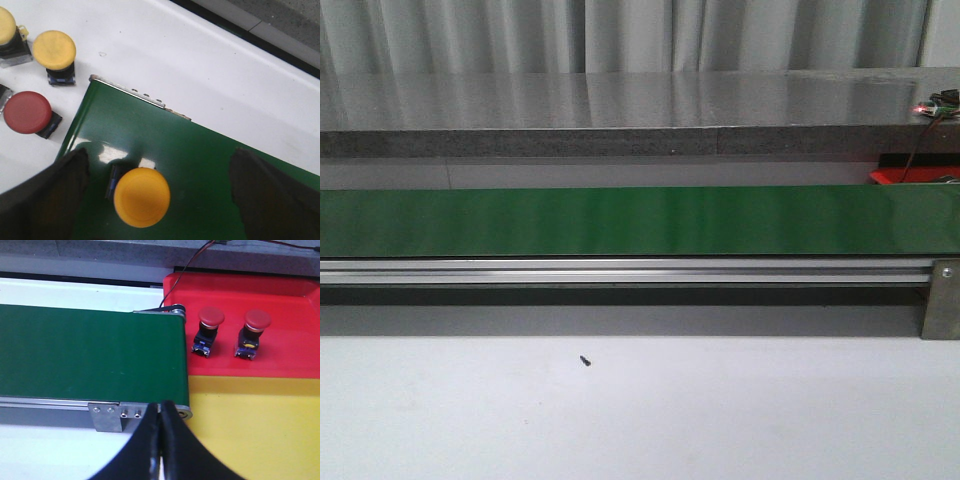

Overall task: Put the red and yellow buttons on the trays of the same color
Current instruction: 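Set the yellow button on the green belt and open the left gripper, then lower the left gripper and grasp a second yellow button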

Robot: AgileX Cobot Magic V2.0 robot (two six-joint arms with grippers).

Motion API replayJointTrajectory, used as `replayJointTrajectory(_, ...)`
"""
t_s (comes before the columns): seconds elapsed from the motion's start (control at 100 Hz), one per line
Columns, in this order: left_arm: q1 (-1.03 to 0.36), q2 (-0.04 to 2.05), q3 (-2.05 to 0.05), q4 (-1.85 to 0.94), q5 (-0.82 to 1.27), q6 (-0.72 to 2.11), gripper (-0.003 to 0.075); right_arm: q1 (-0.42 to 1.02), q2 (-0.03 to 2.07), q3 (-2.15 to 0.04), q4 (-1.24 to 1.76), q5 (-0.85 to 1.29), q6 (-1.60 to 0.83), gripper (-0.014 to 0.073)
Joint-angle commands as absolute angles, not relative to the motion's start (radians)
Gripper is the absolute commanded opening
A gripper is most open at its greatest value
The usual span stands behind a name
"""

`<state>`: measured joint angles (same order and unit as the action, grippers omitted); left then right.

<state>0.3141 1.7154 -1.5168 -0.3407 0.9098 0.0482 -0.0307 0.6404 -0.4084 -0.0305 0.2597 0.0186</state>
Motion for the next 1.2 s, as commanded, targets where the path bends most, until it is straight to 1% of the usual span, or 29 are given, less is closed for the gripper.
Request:
replayJointTrajectory(0.0,0.335,1.659,-1.550,-0.345,0.886,0.048,0.0567,-0.028,0.638,-0.434,-0.031,0.182,0.009,-0.0059)
replayJointTrajectory(0.16,0.408,1.659,-1.550,-0.338,0.917,0.094,0.0567,-0.028,0.638,-0.434,-0.031,0.182,0.009,-0.0059)
replayJointTrajectory(0.34,0.506,1.676,-1.550,-0.250,0.939,0.101,0.0567,-0.028,0.638,-0.434,-0.031,0.182,0.009,-0.0059)
replayJointTrajectory(0.45,0.561,1.714,-1.550,-0.227,0.964,0.147,0.0567,-0.028,0.638,-0.434,-0.031,0.182,0.009,-0.0059)
replayJointTrajectory(0.62,0.631,1.770,-1.548,-0.227,0.945,0.150,0.0567,-0.028,0.638,-0.434,-0.031,0.182,0.009,-0.0059)
replayJointTrajectory(0.91,0.640,1.885,-1.548,-0.246,0.918,0.218,0.0567,-0.028,0.638,-0.434,-0.031,0.182,0.009,-0.0059)
replayJointTrajectory(1.19,0.640,1.934,-1.548,-0.262,0.855,0.224,0.0567,-0.028,0.638,-0.434,-0.031,0.182,0.009,-0.0059)
